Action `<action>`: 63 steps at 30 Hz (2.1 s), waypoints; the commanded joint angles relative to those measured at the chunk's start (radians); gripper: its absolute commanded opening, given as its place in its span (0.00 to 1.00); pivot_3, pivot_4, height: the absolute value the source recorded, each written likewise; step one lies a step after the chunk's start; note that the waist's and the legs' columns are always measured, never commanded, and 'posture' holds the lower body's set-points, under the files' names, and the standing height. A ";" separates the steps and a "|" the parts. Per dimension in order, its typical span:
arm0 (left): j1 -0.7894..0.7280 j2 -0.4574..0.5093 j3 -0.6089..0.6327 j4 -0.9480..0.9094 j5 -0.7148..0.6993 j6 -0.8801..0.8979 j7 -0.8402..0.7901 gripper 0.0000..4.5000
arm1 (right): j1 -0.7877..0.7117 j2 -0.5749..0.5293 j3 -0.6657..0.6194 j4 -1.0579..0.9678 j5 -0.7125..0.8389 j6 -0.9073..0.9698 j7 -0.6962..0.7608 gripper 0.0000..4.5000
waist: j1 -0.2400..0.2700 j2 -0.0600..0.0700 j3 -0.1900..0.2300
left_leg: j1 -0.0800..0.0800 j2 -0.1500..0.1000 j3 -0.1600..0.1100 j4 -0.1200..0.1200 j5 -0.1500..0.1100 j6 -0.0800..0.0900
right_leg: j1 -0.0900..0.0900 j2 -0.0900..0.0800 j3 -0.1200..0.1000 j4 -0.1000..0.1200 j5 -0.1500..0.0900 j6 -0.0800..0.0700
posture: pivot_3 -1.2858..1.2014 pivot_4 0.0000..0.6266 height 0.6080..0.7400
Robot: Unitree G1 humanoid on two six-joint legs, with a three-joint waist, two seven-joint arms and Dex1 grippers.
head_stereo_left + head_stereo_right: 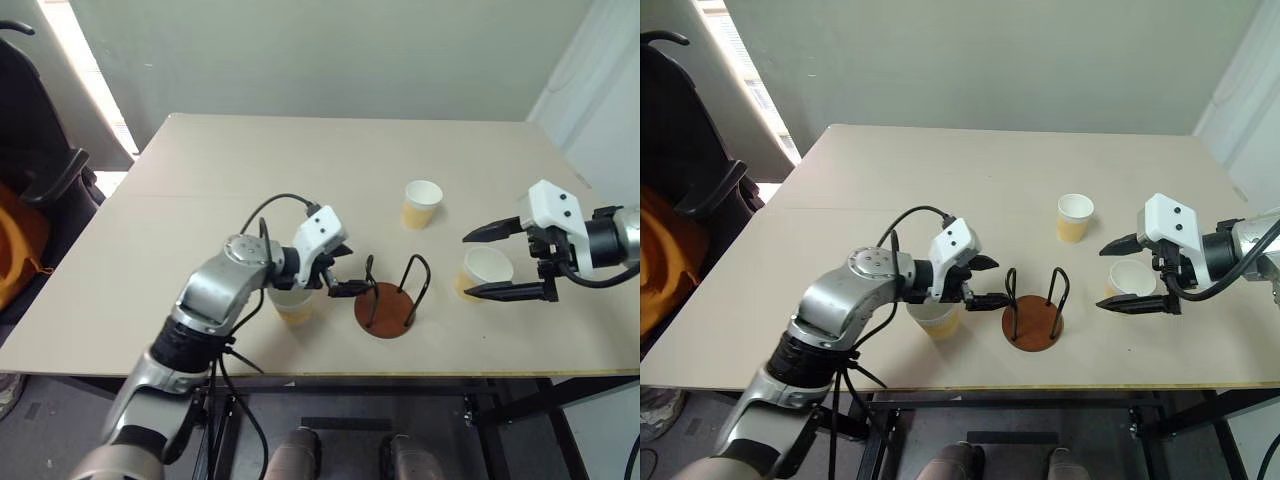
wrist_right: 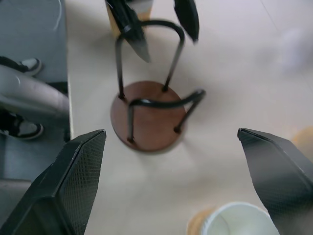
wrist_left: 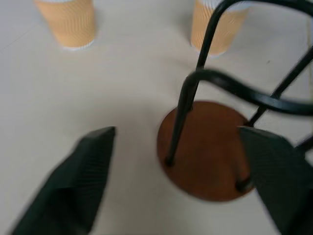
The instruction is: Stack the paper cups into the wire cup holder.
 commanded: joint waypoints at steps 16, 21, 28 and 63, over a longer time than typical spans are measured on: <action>-0.070 0.336 0.225 -0.103 -0.251 -0.189 -0.433 0.98 | 0.000 -0.012 0.163 0.203 -0.294 -0.170 -0.048 1.00 | -0.002 0.000 0.000 | -0.001 0.001 -0.001 0.000 -0.009 0.005 | -0.002 0.000 0.002 -0.001 -0.003 0.000 | 0.52 0.24 1.00; -0.071 0.357 0.235 -0.108 -0.257 -0.189 -0.421 0.98 | -0.010 0.021 0.209 0.266 -0.367 -0.221 -0.053 1.00 | -0.004 0.000 0.000 | -0.001 0.001 -0.001 0.000 -0.009 0.006 | -0.002 0.000 0.002 0.000 -0.002 0.000 | 0.52 0.24 1.00; -0.063 0.371 0.234 -0.116 -0.258 -0.183 -0.397 1.00 | -0.043 0.049 0.213 0.268 -0.381 -0.232 -0.023 0.49 | -0.006 0.000 0.000 | -0.001 0.001 -0.001 0.000 -0.011 0.004 | -0.003 0.000 0.001 0.000 -0.003 -0.001 | 0.52 0.24 1.00; -0.022 0.402 0.238 -0.125 -0.258 -0.207 -0.378 1.00 | -0.546 0.084 0.434 0.026 -0.099 -0.305 0.239 0.01 | -0.019 0.000 0.000 | -0.005 0.004 -0.003 -0.001 -0.016 0.000 | -0.011 0.000 -0.003 0.004 -0.009 -0.013 | 0.52 0.24 1.00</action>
